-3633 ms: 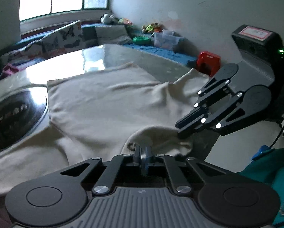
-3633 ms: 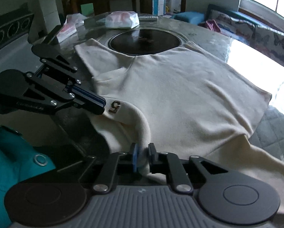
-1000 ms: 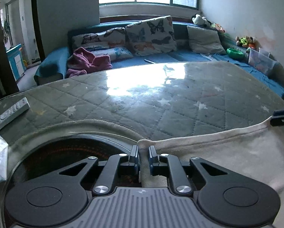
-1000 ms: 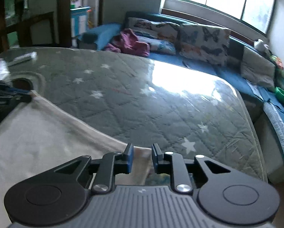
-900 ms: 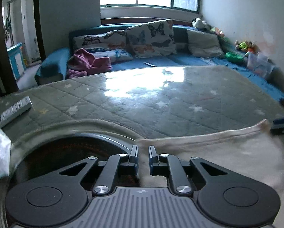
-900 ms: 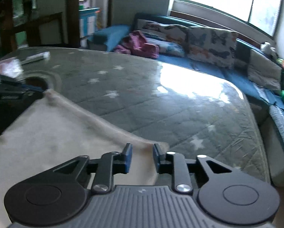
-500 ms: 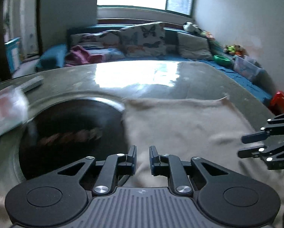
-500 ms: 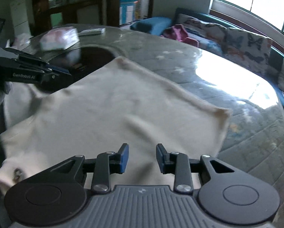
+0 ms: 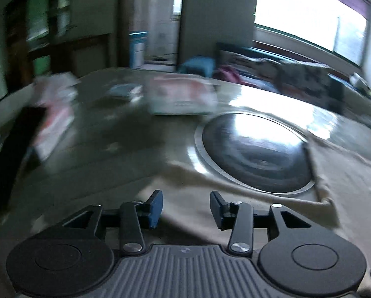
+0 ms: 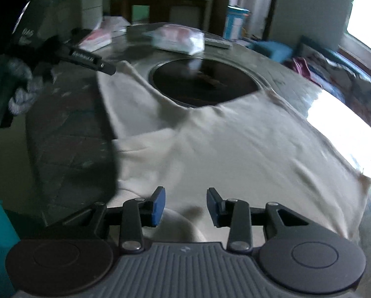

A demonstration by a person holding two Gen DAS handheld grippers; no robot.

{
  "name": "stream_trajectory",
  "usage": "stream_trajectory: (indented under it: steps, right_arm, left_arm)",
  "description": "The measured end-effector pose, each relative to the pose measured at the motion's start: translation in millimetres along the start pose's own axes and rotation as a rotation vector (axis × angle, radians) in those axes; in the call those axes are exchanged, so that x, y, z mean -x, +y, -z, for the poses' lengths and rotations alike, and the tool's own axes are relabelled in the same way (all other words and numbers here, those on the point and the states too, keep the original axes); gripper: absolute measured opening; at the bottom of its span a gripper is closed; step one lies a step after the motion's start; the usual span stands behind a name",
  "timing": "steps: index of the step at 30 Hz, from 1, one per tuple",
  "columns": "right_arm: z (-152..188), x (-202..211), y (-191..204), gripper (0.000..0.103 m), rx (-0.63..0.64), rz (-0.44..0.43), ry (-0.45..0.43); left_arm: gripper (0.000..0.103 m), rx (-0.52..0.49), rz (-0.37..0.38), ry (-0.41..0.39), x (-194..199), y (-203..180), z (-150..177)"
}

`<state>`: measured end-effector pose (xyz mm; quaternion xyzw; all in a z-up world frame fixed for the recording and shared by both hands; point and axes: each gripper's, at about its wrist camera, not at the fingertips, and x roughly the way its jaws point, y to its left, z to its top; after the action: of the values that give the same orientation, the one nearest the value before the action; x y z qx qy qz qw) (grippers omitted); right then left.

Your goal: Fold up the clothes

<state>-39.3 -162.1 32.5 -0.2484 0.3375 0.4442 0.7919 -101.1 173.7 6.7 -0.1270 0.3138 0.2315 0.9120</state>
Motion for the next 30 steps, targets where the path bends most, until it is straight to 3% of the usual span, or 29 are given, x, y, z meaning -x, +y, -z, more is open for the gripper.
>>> stream_trajectory:
  steps: [4,8,14,16,18,19,22,30]
  right_arm:
    - [-11.7,-2.8,1.3,0.037,-0.015,0.013,-0.031]
    - [-15.7,-14.3,7.1,0.037,-0.019,-0.009,-0.009]
    - [-15.5,-17.2,13.7,0.037,-0.005,-0.018,-0.003]
    - [-15.7,-16.8,13.6,0.037,-0.008,-0.015,-0.004]
    - [-15.6,-17.0,13.7,0.037,-0.009,-0.013,-0.002]
    - [-15.6,-16.8,13.9,0.037,-0.009,-0.012,-0.002]
    - [-16.8,-16.9,13.8,0.037,-0.018,-0.009,-0.009]
    - [-18.7,-21.9,15.3,0.035,-0.026,-0.025,-0.013]
  left_arm:
    - [0.049,0.038,-0.020,0.006,-1.2,12.1,4.3]
    - [0.049,0.073,-0.036,0.011,-3.7,23.0,7.6]
    - [0.046,0.108,-0.007,0.015,-9.3,28.1,7.8]
    - [0.029,0.105,0.004,0.013,-12.3,26.7,6.8]
    - [0.022,0.110,0.009,0.011,-15.8,26.8,6.4]
    - [0.009,0.114,0.010,0.010,-17.6,27.0,6.3]
    - [0.004,0.126,0.007,-0.014,-19.7,30.2,1.5]
    - [0.004,0.123,0.050,-0.158,2.2,26.2,-36.5]
